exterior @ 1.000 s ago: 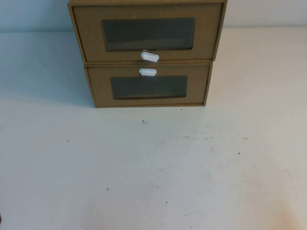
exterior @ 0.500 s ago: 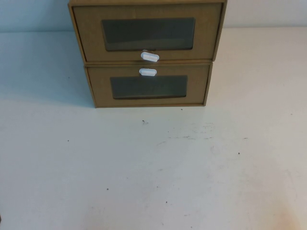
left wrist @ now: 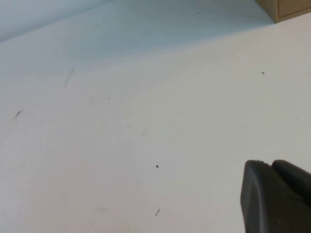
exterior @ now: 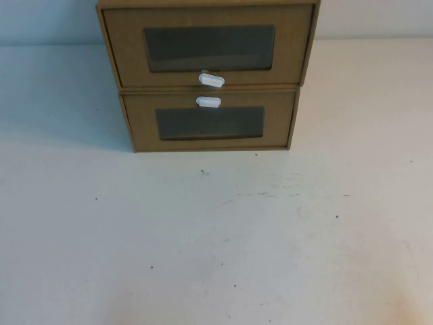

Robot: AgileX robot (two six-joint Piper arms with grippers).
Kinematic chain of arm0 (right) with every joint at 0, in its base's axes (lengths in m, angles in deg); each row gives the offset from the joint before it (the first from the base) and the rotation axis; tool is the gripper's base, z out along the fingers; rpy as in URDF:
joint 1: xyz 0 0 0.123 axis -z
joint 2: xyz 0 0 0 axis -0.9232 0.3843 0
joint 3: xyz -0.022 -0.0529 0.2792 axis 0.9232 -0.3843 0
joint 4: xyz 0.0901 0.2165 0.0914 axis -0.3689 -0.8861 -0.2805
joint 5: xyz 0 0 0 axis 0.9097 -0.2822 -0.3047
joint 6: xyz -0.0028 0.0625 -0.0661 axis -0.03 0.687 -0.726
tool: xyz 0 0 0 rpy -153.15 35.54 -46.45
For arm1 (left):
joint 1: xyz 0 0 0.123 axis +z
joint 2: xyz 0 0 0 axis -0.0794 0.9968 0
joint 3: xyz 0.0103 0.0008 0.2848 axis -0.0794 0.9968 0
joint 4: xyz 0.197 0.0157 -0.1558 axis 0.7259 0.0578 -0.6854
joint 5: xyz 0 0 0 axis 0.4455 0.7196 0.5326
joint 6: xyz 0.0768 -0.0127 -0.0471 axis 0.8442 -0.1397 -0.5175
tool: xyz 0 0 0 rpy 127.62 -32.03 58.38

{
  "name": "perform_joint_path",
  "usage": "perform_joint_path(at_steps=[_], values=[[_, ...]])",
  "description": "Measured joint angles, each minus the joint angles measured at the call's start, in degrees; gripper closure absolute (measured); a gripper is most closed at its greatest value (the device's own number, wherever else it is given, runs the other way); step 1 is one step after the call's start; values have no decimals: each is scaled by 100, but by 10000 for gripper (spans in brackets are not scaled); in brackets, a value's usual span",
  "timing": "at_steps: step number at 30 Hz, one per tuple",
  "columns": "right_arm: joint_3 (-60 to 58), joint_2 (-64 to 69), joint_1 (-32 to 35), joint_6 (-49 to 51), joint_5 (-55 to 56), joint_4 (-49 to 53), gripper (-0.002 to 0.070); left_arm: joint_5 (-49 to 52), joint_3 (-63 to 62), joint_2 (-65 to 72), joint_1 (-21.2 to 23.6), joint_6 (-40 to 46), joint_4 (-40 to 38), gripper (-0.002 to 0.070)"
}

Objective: Open the shoe box
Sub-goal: 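Pull the top drawer of the cardboard box fully open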

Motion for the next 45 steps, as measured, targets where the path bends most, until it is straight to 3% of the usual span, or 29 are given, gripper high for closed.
perform_joint_path(at_steps=[6,9,16,22,27,30,38,45], values=[[0,0,0,0,0,0,691,-223,0,0,0,-12,76,679],[0,0,0,0,0,0,691,-538,0,0,0,-300,-262,679],[0,0,0,0,0,0,691,-1325,0,0,0,-1768,-1520,679],[0,0,0,0,0,0,691,-1734,0,0,0,-2399,-1764,679],[0,0,0,0,0,0,691,-1758,0,0,0,-2515,-1777,679],[0,0,0,0,0,0,691,-1266,-303,51,-12,-2528,-1810,679],[0,0,0,0,0,0,691,351,-2592,2140,-330,-1283,-1855,679],[0,0,0,0,0,-3,691,1854,-4961,4726,-742,984,-2881,679]])
